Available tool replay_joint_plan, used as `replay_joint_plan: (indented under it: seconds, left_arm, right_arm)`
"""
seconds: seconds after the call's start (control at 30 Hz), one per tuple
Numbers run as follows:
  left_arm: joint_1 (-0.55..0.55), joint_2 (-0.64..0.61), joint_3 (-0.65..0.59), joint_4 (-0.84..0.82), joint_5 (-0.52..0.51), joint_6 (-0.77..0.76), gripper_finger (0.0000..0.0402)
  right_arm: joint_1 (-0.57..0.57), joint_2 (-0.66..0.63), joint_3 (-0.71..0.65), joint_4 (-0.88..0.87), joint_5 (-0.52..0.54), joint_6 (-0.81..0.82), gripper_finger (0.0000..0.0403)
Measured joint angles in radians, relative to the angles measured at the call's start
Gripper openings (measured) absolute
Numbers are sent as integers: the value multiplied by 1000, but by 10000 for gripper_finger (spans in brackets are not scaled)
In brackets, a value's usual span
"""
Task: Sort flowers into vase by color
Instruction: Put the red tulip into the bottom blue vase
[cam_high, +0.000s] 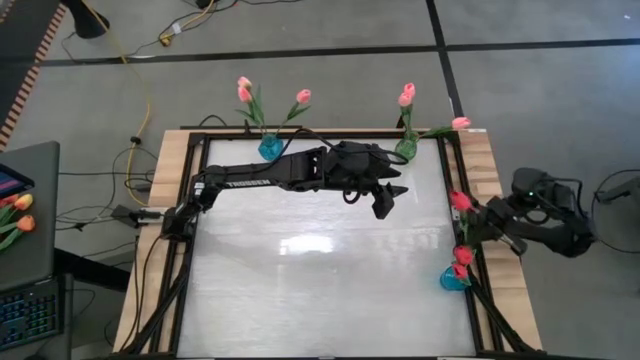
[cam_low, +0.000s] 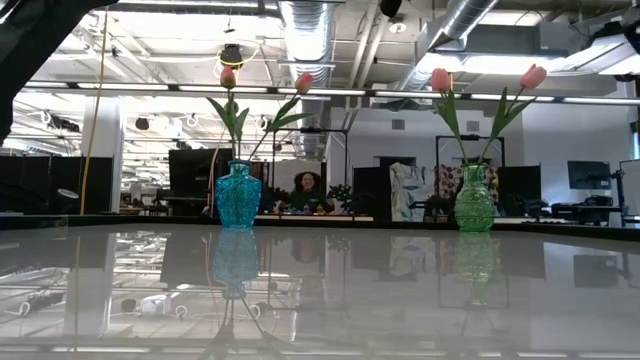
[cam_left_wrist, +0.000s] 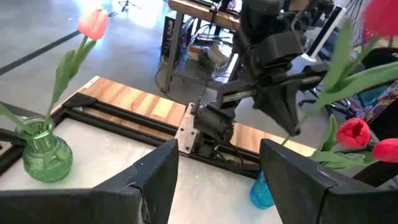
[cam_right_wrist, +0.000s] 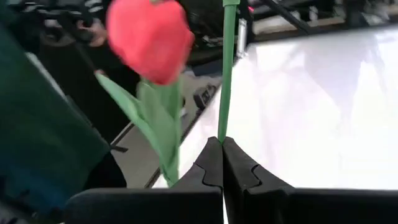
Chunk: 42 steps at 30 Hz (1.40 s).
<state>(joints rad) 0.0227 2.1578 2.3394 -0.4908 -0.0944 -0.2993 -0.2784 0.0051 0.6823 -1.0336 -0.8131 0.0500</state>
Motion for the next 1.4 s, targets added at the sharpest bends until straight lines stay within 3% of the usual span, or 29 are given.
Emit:
replay_joint_plan:
  seconds: [0.23, 0.47, 0.77, 1.1, 1.4]
  left_arm:
    - [3, 0, 0, -1, 0, 7, 213]
    - [5, 7, 0, 11, 3, -7, 212]
    - [-1, 58, -15, 41, 45, -44, 212]
    - [12, 56, -28, 66, 46, -45, 212]
    - [17, 56, -28, 58, 46, -18, 212]
  right_arm:
    - [-142, 0, 0, -66, -8, 9, 17]
    - [-273, 0, 0, -156, -145, -80, 17]
    - [-404, 0, 0, -250, -233, -203, 17]
    - [-437, 0, 0, -340, -307, -184, 17]
    - [-527, 0, 0, -361, -283, -199, 17]
